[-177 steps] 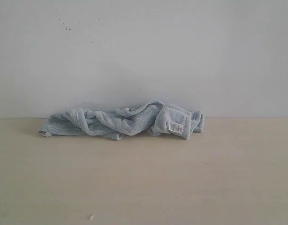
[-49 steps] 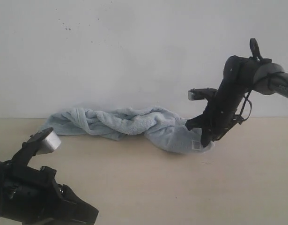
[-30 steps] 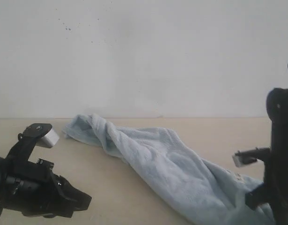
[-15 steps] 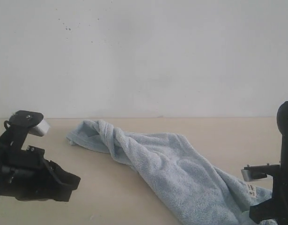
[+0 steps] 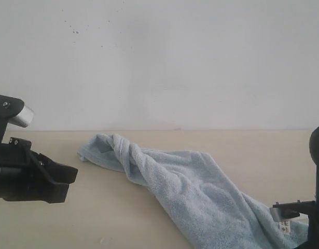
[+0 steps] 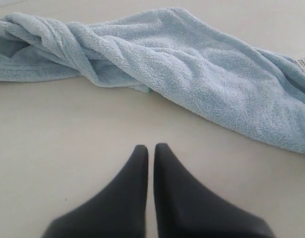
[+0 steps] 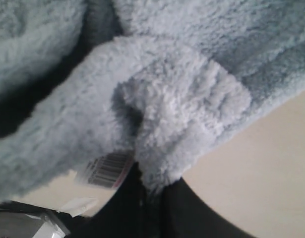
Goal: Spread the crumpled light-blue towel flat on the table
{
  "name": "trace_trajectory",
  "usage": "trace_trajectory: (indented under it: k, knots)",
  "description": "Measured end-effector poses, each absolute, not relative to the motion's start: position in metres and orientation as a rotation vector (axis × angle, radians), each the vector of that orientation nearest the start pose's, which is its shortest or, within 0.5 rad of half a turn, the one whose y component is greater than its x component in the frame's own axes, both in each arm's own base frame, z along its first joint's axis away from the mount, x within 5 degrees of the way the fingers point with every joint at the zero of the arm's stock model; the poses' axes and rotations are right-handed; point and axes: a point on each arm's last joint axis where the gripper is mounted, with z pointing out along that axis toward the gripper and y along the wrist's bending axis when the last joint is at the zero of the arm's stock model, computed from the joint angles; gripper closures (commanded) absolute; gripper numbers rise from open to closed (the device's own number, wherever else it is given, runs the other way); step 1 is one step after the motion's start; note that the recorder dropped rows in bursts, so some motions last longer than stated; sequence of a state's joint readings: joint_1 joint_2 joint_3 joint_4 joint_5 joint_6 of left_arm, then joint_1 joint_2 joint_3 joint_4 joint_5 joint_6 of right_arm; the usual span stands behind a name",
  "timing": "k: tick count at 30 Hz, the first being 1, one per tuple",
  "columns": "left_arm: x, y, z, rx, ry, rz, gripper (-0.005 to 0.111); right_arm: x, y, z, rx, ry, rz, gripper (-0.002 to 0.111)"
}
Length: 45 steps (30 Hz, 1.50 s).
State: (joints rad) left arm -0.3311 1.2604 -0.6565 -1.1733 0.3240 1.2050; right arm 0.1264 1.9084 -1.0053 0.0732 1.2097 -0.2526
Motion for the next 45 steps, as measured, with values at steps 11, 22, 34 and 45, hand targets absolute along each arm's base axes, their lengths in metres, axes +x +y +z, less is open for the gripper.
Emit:
trace_trajectory:
  k: [11,22,34,45]
  knots:
    - [0.228,-0.107,0.243,0.581,2.163,-0.496,0.103,0.272,0.040,0.129,-0.610,3.547,0.143,0.045]
    - [0.228,-0.108,0.244,0.556,2.166,-0.523,0.103,0.330,0.053,0.224,-0.371,3.151,0.203,0.043]
    - [0.226,-0.109,0.244,0.564,2.170,-0.544,0.103,0.307,0.081,0.208,-0.777,3.135,0.357,0.043]
    - [0.226,-0.109,0.244,0.564,2.170,-0.544,0.103,0.275,0.074,0.173,-0.734,3.335,0.275,0.043]
